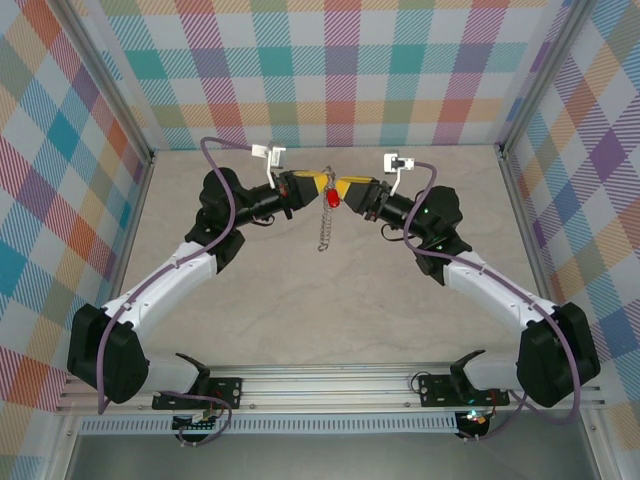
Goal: Put the keys on the keyring
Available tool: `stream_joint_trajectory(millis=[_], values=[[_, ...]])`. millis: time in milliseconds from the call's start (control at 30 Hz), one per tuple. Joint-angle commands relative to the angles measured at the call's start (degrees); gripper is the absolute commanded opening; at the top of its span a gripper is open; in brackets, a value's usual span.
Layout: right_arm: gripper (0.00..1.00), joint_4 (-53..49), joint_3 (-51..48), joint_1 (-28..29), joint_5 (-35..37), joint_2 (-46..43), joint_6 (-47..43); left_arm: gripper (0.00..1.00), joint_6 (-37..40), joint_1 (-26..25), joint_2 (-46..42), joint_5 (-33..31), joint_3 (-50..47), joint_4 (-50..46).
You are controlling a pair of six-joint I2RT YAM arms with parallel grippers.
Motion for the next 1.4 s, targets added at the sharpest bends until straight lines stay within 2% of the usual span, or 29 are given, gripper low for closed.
stream_joint_trajectory(millis=[0, 467, 700, 967, 1167, 1367], values=[[0.32, 3.6, 2.2, 0.4, -1.0, 0.3, 0.5, 0.00, -0.1, -0.6, -1.7, -0.3, -0.1, 4.2], [0.31, 3.7, 4.6, 1.7, -1.7, 2.3, 0.2, 0.00, 0.3, -0.6, -1.4, 0.0, 0.1, 3.6], [0.20, 3.2, 5.0, 1.9, -2.0, 2.5, -0.1, 0.00, 0.3, -0.6, -1.3, 0.1, 0.5, 3.6], [0.16, 2.4, 5.6, 1.9, -1.7, 2.4, -0.6, 0.00, 0.3, -0.8, -1.3, 0.5, 0.4, 3.6], [0.00, 1.8, 6.5, 1.9, -2.3, 3.1, -0.7, 0.00, 0.3, -1.2, -1.1, 0.7, 0.5, 3.4], [0.00, -0.7, 7.2, 1.9, -3.2, 2.5, -2.6, 0.00, 0.8, -1.4, -0.7, 1.1, 1.4, 1.4]])
